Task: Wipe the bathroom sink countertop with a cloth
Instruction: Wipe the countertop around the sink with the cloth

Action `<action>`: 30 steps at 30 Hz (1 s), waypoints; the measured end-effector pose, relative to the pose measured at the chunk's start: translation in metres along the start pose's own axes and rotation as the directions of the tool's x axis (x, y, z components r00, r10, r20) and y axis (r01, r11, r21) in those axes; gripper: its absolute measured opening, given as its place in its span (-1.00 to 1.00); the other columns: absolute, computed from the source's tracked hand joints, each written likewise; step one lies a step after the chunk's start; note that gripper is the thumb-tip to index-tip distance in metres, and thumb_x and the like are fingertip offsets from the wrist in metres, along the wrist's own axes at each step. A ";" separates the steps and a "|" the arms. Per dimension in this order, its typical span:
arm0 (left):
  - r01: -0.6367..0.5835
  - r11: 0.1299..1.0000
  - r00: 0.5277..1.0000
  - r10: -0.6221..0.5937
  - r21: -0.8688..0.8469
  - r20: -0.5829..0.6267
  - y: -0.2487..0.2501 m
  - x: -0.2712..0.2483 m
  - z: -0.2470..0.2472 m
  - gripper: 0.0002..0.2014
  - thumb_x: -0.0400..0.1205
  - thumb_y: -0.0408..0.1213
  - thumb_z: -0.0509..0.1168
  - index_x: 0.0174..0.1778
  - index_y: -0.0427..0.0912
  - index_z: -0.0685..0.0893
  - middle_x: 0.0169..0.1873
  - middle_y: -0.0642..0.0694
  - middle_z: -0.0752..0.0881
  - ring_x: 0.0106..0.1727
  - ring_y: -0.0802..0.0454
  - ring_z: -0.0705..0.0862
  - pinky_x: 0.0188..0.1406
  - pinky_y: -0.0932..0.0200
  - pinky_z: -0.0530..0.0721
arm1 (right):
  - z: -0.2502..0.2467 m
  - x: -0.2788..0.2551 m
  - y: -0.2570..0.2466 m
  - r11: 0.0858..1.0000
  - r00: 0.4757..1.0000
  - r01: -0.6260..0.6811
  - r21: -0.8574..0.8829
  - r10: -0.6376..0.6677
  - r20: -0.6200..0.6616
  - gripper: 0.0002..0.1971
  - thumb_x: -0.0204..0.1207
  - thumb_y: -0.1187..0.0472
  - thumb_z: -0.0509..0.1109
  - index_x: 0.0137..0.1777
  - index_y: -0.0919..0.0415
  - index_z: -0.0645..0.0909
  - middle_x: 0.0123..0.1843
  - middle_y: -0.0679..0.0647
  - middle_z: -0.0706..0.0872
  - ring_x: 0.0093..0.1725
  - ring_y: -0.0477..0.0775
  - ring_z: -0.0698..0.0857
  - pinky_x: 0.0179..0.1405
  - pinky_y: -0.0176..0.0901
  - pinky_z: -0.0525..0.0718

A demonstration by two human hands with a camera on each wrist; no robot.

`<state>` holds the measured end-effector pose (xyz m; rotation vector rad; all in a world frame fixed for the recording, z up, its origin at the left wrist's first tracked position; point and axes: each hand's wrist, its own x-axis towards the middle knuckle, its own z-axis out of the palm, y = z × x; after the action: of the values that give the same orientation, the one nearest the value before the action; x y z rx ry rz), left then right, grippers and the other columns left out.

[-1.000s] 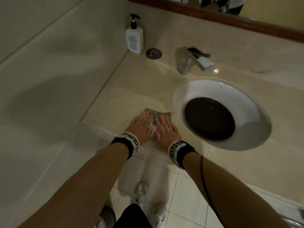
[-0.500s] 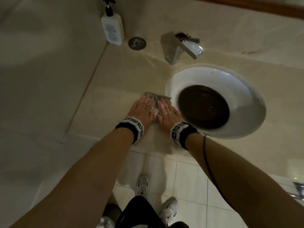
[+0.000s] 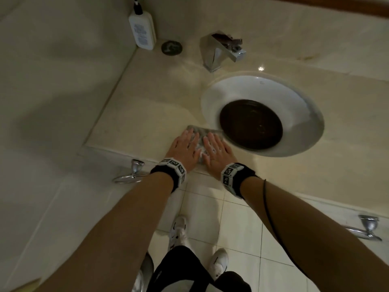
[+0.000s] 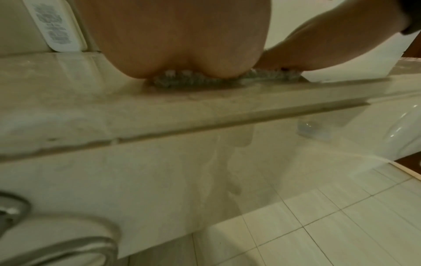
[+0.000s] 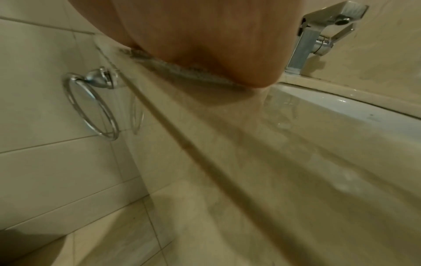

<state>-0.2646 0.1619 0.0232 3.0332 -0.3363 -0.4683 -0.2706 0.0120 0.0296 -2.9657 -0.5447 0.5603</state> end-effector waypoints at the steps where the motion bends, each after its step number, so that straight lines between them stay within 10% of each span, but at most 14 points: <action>1: 0.007 1.000 1.000 -0.007 0.007 0.006 0.009 -0.007 0.001 -0.40 0.77 -0.02 -0.18 0.69 -0.15 -0.20 0.69 -0.16 -0.24 0.70 -0.07 -0.16 0.64 0.01 -0.08 | 0.003 -0.011 0.002 1.000 1.000 0.000 0.007 0.000 -0.007 -0.41 0.73 -0.04 -0.23 0.69 0.13 -0.26 0.73 0.10 -0.27 0.70 0.06 -0.23 0.66 -0.01 -0.24; 14: -0.122 0.992 0.990 0.123 -0.014 0.070 0.101 -0.020 0.004 -0.39 0.76 0.02 -0.22 0.68 -0.12 -0.25 0.68 -0.14 -0.27 0.70 -0.06 -0.19 0.67 -0.03 -0.10 | 0.015 -0.085 0.072 0.994 0.995 -0.096 0.056 0.095 0.029 -0.40 0.73 -0.06 -0.22 0.69 0.08 -0.28 0.73 0.06 -0.28 0.69 0.00 -0.27 0.62 -0.09 -0.27; 30: -0.084 0.996 0.996 0.084 0.006 0.008 -0.016 0.017 -0.005 -0.40 0.77 0.01 -0.20 0.69 -0.13 -0.18 0.70 -0.10 -0.20 0.70 -0.01 -0.15 0.64 0.02 -0.10 | -0.013 0.010 -0.010 0.997 0.996 -0.082 0.013 0.081 0.037 -0.40 0.71 -0.06 -0.28 0.70 0.13 -0.25 0.73 0.14 -0.27 0.70 0.10 -0.25 0.67 0.00 -0.23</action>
<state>-0.2436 0.1741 0.0216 3.0098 -0.4645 -0.4734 -0.2601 0.0248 0.0395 -2.9801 -0.4224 0.6238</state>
